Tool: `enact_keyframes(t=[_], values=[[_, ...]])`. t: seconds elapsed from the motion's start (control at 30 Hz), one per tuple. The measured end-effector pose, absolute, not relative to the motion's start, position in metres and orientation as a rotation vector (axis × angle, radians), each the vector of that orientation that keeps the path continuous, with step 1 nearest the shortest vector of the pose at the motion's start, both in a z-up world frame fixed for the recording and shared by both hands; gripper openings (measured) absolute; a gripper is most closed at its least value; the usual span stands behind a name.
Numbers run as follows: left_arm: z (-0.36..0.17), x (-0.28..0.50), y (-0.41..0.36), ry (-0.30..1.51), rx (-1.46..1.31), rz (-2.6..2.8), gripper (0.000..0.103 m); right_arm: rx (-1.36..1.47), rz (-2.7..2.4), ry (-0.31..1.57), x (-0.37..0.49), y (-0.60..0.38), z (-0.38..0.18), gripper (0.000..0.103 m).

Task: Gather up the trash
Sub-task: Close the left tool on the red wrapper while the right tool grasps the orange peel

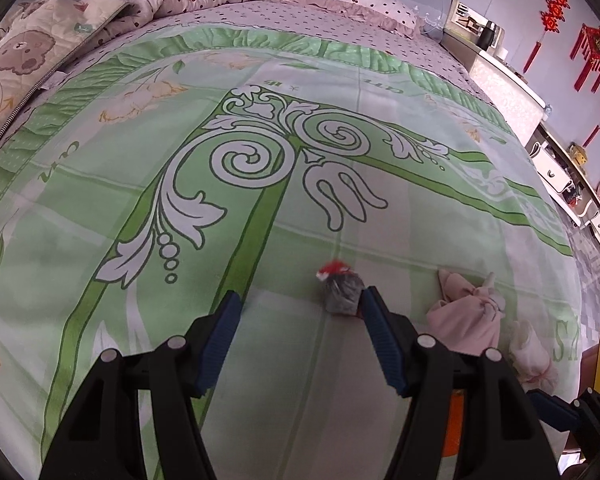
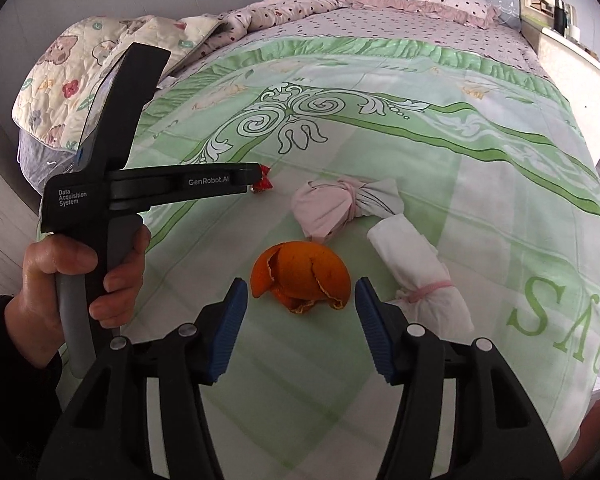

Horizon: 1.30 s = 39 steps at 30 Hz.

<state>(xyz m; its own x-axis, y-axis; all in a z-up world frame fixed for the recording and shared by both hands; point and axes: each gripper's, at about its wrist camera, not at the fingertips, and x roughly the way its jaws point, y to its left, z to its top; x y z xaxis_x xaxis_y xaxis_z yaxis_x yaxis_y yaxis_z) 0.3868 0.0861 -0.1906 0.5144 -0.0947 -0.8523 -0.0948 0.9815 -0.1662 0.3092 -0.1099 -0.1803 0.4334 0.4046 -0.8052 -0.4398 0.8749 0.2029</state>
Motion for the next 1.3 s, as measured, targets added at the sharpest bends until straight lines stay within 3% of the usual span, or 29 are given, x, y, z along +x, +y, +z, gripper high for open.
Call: enact_keyframes(t=[0.53,0.6,0.73,0.83,1.1,1.13,1.2,1.23,1.3], values=[[-0.197,0.410,0.089,0.992,-0.191,-0.016,0.051,0.001,0.565,1.012,0.333,-0.100,-0.202,0.043],[-0.199,0.412,0.088,0.985,-0.180,0.001,0.043,-0.012,0.565,1.003,0.332,-0.099,-0.201,0.039],[-0.199,0.415,0.093,0.977,-0.203,0.005,0.007,-0.027,0.566,0.991,0.330,-0.098,-0.201,0.036],[-0.200,0.416,0.098,0.979,-0.232,-0.001,0.001,-0.023,0.564,0.991,0.330,-0.098,-0.201,0.035],[-0.173,0.401,0.106,0.927,-0.240,-0.035,0.001,0.009,0.572,0.997,0.328,-0.104,-0.195,0.033],[-0.169,0.401,0.107,0.916,-0.243,-0.034,0.005,0.013,0.574,1.000,0.329,-0.104,-0.195,0.033],[-0.163,0.404,0.101,0.897,-0.209,-0.025,0.021,0.016,0.579,1.000,0.328,-0.105,-0.194,0.033],[-0.162,0.407,0.097,0.890,-0.181,-0.018,0.034,0.018,0.581,1.000,0.328,-0.105,-0.193,0.032],[-0.165,0.416,0.088,0.897,-0.129,-0.007,0.037,0.023,0.583,0.999,0.327,-0.106,-0.192,0.032]])
